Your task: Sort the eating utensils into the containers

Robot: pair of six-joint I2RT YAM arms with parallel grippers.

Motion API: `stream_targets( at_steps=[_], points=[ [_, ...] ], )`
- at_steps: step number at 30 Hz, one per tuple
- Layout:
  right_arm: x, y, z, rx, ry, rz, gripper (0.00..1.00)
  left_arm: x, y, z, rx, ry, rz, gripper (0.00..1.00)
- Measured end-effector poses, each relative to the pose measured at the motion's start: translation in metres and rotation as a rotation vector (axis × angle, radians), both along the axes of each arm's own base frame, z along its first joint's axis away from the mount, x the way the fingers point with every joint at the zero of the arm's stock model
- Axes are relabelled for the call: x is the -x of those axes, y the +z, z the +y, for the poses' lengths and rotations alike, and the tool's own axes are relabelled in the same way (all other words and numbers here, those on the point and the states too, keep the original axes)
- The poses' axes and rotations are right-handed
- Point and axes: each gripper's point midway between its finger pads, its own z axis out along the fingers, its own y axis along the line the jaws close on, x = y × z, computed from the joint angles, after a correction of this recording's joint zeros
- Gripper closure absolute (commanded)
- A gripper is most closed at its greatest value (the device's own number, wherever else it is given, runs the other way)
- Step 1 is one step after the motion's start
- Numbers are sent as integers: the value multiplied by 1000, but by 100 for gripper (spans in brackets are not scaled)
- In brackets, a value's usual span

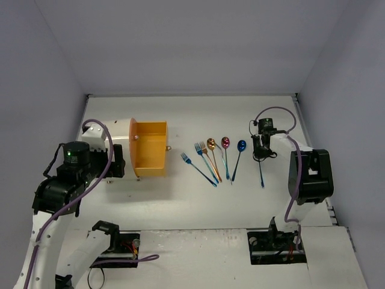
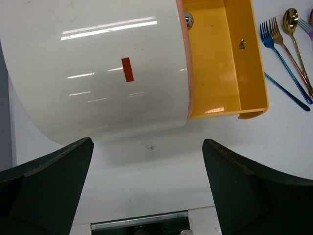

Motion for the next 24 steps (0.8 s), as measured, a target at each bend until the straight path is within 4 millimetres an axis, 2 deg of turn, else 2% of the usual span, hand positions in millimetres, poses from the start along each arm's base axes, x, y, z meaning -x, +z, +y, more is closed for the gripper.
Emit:
stream_targets(
  at_steps=[3,6,7,10,12,15,17,19,22,24],
  points=[
    [-9,27,4,-9,-2,-54,100,-4,2,-1,-2,0,7,7],
    [-34,84,31,-70,24,-196,100,-10,9,-3,2,1,5,7],
    [-45,112,51,-103,48,-265,100,-12,11,-3,6,4,3,7],
    [-67,194,135,-249,165,-477,100,-18,22,-5,20,11,-12,7],
    [-56,238,200,-361,261,-555,100,-23,28,-5,25,24,-20,7],
    [-37,284,281,-546,324,-621,100,-29,38,-5,36,43,-36,7],
    [-26,300,325,-653,342,-630,100,-33,43,-5,43,55,-46,7],
    [-24,305,359,-723,340,-625,100,-34,46,-4,44,70,-51,7],
    [-31,291,405,-780,323,-603,100,-35,48,0,39,90,-58,7],
    [-35,269,427,-786,309,-571,100,-35,51,2,36,99,-66,7]
  ],
)
